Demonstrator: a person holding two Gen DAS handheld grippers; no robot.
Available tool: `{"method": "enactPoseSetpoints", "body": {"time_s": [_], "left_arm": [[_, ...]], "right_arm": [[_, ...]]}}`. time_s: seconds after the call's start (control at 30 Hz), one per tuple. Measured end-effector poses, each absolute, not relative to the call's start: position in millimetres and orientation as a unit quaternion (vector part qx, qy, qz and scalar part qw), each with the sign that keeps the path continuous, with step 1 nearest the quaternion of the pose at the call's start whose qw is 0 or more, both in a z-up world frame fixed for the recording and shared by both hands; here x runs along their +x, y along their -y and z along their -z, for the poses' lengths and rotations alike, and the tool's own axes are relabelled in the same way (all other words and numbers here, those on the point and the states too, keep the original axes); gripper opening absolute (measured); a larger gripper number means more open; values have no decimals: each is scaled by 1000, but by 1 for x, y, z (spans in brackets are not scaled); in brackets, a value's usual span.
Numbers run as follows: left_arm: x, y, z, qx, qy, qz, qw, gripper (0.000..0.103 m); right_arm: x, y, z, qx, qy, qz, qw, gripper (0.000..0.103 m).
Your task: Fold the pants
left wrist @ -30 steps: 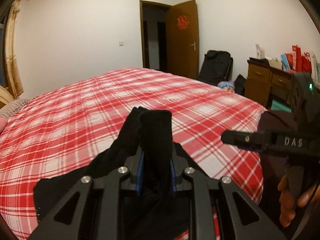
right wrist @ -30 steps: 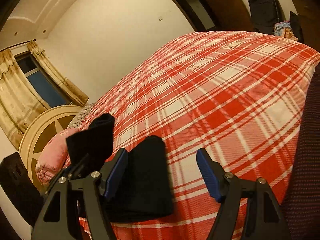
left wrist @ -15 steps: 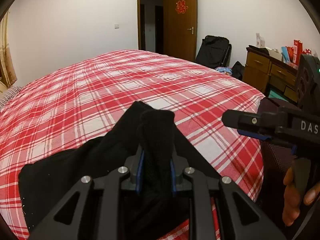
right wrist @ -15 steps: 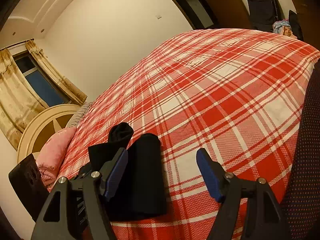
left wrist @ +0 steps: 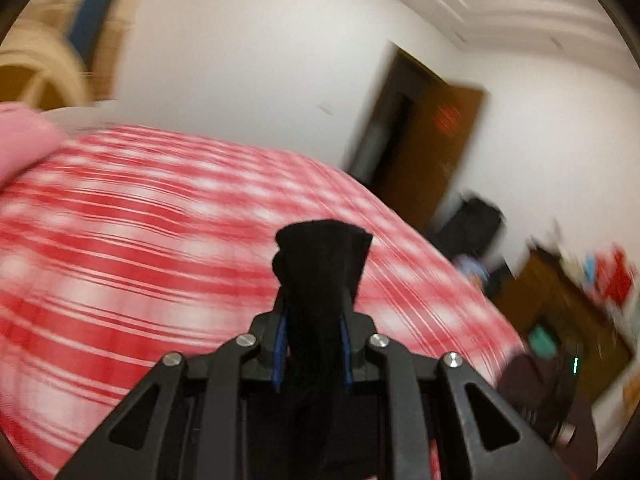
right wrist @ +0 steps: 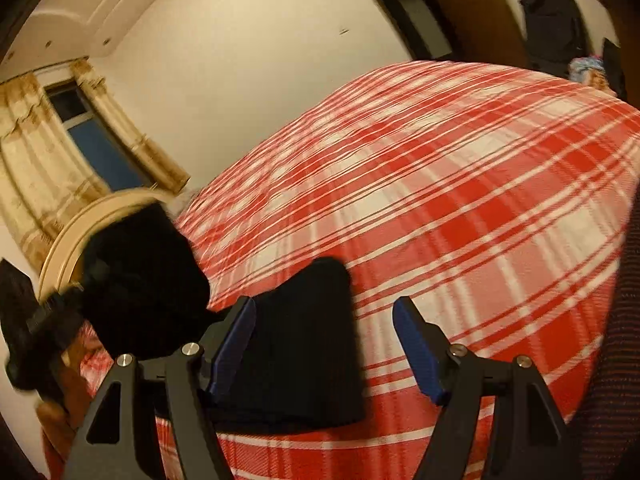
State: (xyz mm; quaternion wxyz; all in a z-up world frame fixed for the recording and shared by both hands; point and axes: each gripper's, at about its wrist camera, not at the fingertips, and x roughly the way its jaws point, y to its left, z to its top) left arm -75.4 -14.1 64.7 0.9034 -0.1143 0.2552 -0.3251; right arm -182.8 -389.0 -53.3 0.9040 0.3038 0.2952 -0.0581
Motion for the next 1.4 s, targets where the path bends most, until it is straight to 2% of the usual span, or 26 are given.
{"method": "enactPoseSetpoints", "body": {"time_s": [0.2,0.37,0.47,0.67,0.93,1.13,1.17,1.23,1.3,1.4], "left_arm": [[-62,-121,-57,-169,-230,143,948,22],[-50,-195,-13,-183,-254,18,950,22],[-37,-228,32,-200,-300,-21,933,23],[-32,-244,91,-239,-352,-37,904,25],[-35,-246,90,-239,-347,-30,907,26],[-35,-249,96,-244,-350,-34,904,28],[-36,-250,96,-245,-351,-35,903,29],[-35,-250,96,-245,-352,-36,903,31],[-35,-251,97,-247,-353,-38,902,32],[-36,-251,97,-248,-353,-38,901,32]], "right_arm": [[-149,334,65,262,-333,-7,906,72],[-121,290,68,221,-357,-51,906,72],[-112,274,69,202,-364,-61,907,72],[-101,257,64,175,-374,-68,908,72],[-99,209,79,63,-400,-76,911,72],[-94,185,103,-64,-391,-42,917,72],[-93,186,104,-65,-390,-38,918,71],[-90,186,106,-81,-388,-29,918,59],[-87,186,103,-87,-388,-25,917,31],[-79,191,95,-73,-396,-28,915,16]]}}
